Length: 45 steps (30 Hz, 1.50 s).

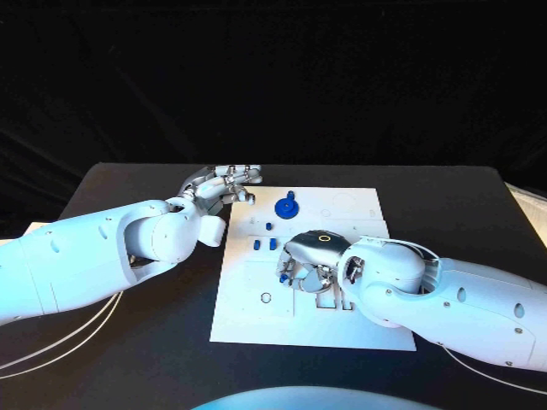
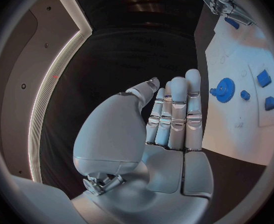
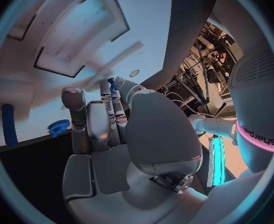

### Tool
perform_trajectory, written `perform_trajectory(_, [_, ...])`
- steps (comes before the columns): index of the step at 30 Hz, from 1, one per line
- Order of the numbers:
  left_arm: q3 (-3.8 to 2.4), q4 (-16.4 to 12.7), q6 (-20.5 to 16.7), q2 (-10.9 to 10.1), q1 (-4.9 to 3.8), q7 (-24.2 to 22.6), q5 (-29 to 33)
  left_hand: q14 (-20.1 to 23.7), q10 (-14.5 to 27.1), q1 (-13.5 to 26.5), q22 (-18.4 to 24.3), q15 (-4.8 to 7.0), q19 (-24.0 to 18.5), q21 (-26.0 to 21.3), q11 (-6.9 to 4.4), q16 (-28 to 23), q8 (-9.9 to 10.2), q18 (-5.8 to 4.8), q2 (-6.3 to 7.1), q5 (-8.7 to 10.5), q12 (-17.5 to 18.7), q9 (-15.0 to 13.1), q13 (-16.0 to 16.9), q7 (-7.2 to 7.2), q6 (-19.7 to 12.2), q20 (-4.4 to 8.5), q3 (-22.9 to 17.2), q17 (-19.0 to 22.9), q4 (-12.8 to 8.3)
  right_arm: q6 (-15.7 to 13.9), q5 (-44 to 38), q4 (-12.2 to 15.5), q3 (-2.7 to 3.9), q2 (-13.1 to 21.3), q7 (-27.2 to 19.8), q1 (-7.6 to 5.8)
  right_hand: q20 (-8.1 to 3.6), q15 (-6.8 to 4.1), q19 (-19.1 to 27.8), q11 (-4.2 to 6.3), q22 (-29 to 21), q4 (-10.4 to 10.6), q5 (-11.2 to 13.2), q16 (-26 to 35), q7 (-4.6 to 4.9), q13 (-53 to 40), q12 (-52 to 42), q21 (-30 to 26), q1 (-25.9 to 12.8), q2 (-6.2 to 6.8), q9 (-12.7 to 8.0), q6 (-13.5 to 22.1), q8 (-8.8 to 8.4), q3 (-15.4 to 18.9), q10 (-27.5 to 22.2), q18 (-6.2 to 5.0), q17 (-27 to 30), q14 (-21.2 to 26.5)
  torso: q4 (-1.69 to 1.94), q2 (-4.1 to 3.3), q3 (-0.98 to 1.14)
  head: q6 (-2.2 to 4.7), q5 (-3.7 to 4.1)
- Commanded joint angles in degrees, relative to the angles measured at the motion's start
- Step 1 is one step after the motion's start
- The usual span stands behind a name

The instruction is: Assemble the parts on the task board

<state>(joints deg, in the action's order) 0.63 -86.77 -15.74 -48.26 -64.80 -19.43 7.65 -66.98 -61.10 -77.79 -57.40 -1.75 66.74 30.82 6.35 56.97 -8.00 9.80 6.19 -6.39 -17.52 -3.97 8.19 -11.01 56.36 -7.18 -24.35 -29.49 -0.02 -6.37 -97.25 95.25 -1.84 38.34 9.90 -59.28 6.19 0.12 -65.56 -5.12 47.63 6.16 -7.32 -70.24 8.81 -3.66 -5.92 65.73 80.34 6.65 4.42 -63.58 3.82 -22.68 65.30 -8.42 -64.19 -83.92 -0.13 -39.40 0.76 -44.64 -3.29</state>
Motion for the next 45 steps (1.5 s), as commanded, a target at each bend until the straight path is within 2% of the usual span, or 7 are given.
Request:
perform_trajectory(1, [-0.04,-0.1,0.4,0.0,-0.01,-0.2,-0.3,0.4,0.5,0.0,0.1,0.02,0.0,-0.2,0.17,0.4,-0.2,0.57,-0.36,-0.24,-0.3,0.0,0.1,-0.01,-0.5,-0.2,0.2,0.1,-0.2,1.9,-1.0,-0.5,-0.36,0.0,1.8,0.27,0.36,0.74,0.9,-0.74,-1.0,0.0,-0.4,-0.1,0.63,0.1,0.9,-0.9,-0.7,0.93,-0.6,2.5,-0.37,1.0,-2.1,-0.09,0.3,-1.5,0.01,-0.01,0.04,-0.02,0.01])
perform_trajectory(4, [-0.04,-0.2,0.5,0.0,-0.02,0.0,-0.3,0.4,0.6,0.1,0.1,-0.01,0.0,-0.2,0.22,0.4,-0.3,0.57,-0.42,-0.23,-0.4,0.0,0.1,-0.06,-0.6,-0.23,0.3,0.1,-0.1,0.3,-1.2,-0.7,-0.41,0.0,2.3,0.26,1.57,1.96,3.2,-2.17,-4.1,-0.6,-0.5,1.3,2.24,0.0,1.4,-3.0,-0.8,1.3,-0.7,7.4,-0.25,2.9,-6.8,-0.6,2.3,-0.4,0.01,-0.02,0.05,-0.02,0.03])
perform_trajectory(8, [-0.04,-0.2,0.5,0.0,-0.02,0.1,-0.3,0.4,0.7,0.2,0.1,-0.03,0.0,-0.2,0.24,0.5,-0.3,0.57,-0.45,-0.23,-0.5,0.0,0.1,-0.08,-0.6,-0.24,0.3,0.1,-0.1,-1.6,-1.3,-0.7,-0.43,0.2,2.4,0.26,2.11,2.49,4.8,-2.81,-6.2,-1.1,-0.3,2.4,2.76,-0.2,0.9,-4.5,-0.8,1.28,-0.6,9.2,-0.16,4.6,-9.2,-1.07,4.0,0.5,0.03,-0.01,0.03,0.06,0.12])
perform_trajectory(22, [-0.04,-0.1,0.6,-0.1,-0.02,0.4,-0.3,0.4,0.8,0.3,0.1,-0.05,0.0,-0.3,0.26,0.5,-0.3,0.57,-0.46,-0.22,-0.5,0.0,0.1,-0.1,-0.7,-0.26,0.3,0.1,-0.1,-7.2,-0.3,5.2,0.43,7.4,2.3,-1.37,1.52,1.67,4.2,-1.57,-5.6,-2.1,-0.8,1.6,1.11,-0.5,-3.5,-4.2,0.3,-0.02,-0.2,6.2,0.92,6.3,-8.4,-1.1,4.1,0.3,-0.08,0.07,0.04,0.7,0.7])
perform_trajectory(31, [-0.04,-0.2,0.9,0.0,-0.02,0.3,-0.5,0.5,0.9,0.3,0.1,-0.06,0.0,-0.3,0.26,0.5,-0.3,0.57,-0.5,-0.23,-0.6,0.0,0.1,-0.11,-0.8,-0.27,0.3,0.2,-0.1,-3.1,0.3,6.5,0.79,14.2,4.2,-6.11,0.81,1.27,3.9,-0.98,-5.6,-1.7,-0.4,1.5,0.09,-0.1,-4.3,-4.3,-0.8,1.14,-0.5,7.0,-0.08,8.9,-8.9,-1.03,4.4,-0.1,-0.03,0.03,0.01,1.4,1.77])
perform_trajectory(37, [-0.03,-0.1,1.0,0.1,-0.02,0.2,-0.8,0.5,0.9,0.3,0.1,-0.06,0.0,-0.3,0.26,0.5,-0.3,0.57,-0.5,-0.23,-0.6,0.0,0.1,-0.11,-0.8,-0.27,0.3,0.2,-0.1,-0.5,-1.8,5.6,0.7,15.5,5.2,-6.8,0.62,1.16,4.4,-0.78,-6.5,-1.5,-0.3,2.2,-0.66,0.0,-4.3,-5.1,-0.6,1.25,-0.5,7.3,-0.16,11.1,-10.4,-1.14,5.5,0.1,-0.04,0.01,0.18,1.6,1.69])
perform_trajectory(45, [-0.03,0.0,1.1,0.2,-0.01,0.2,-0.9,0.5,1.0,0.2,0.1,-0.06,0.0,-0.3,0.27,0.6,-0.4,0.58,-0.5,-0.24,-0.7,0.0,0.1,-0.1,-0.8,-0.28,0.3,0.2,-0.1,1.3,-2.9,4.7,0.5,14.6,5.2,-6.73,0.53,1.04,4.5,-0.59,-6.8,-1.4,-0.5,2.4,-0.85,0.0,-4.5,-5.4,-0.1,0.7,-0.4,6.8,0.04,11.7,-10.7,-1.18,5.9,0.2,0.13,0.0,0.06,1.69,1.82])
